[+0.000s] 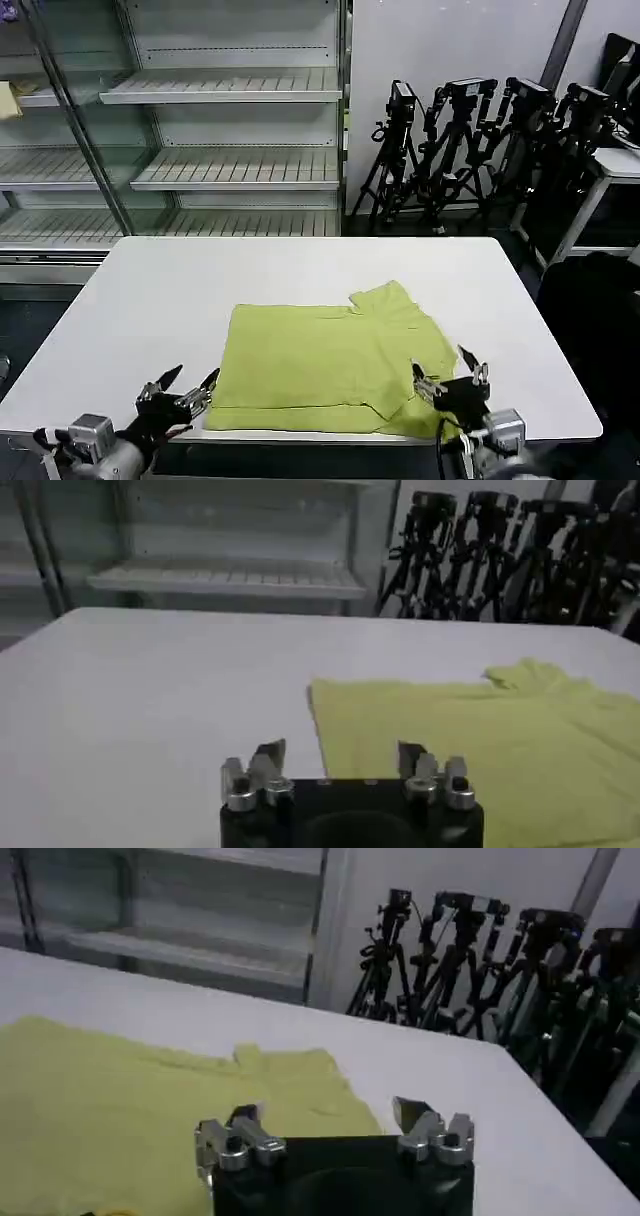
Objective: Fold and organize the clothes.
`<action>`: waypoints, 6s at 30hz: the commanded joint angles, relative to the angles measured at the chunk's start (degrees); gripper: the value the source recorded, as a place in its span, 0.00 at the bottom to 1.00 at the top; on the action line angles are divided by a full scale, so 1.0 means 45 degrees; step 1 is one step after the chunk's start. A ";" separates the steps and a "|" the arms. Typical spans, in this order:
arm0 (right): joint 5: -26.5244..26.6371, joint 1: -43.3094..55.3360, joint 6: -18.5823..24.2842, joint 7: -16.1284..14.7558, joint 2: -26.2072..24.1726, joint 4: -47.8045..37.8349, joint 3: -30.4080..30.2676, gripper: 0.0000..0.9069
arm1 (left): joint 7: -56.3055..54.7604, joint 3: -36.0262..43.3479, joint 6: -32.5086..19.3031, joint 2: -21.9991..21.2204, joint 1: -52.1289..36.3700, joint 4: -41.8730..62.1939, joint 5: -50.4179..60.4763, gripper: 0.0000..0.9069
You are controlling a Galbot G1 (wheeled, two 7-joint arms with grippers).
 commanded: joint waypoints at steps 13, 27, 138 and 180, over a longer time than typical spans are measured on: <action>0.4412 0.9720 -0.0397 0.1316 0.0191 -0.7443 -0.5439 1.00 | -0.1712 0.3793 0.0178 0.2168 -0.6350 0.4961 -0.0989 1.00; 0.5386 1.1723 -0.0399 0.1757 0.0982 -0.9914 -0.6925 1.00 | -0.2016 0.6385 0.0178 0.1923 -0.9251 0.6745 -0.2570 1.00; 0.2195 -0.0687 0.1380 0.0644 -0.1072 -0.0216 -0.0385 0.00 | -0.0723 0.3182 0.0112 0.2968 -0.3204 0.1759 -0.2099 0.02; 0.1022 -0.2037 0.1149 0.0542 -0.0347 0.0529 0.0176 1.00 | -0.1967 0.2591 -0.0624 0.1876 -0.2461 0.0806 -0.1165 1.00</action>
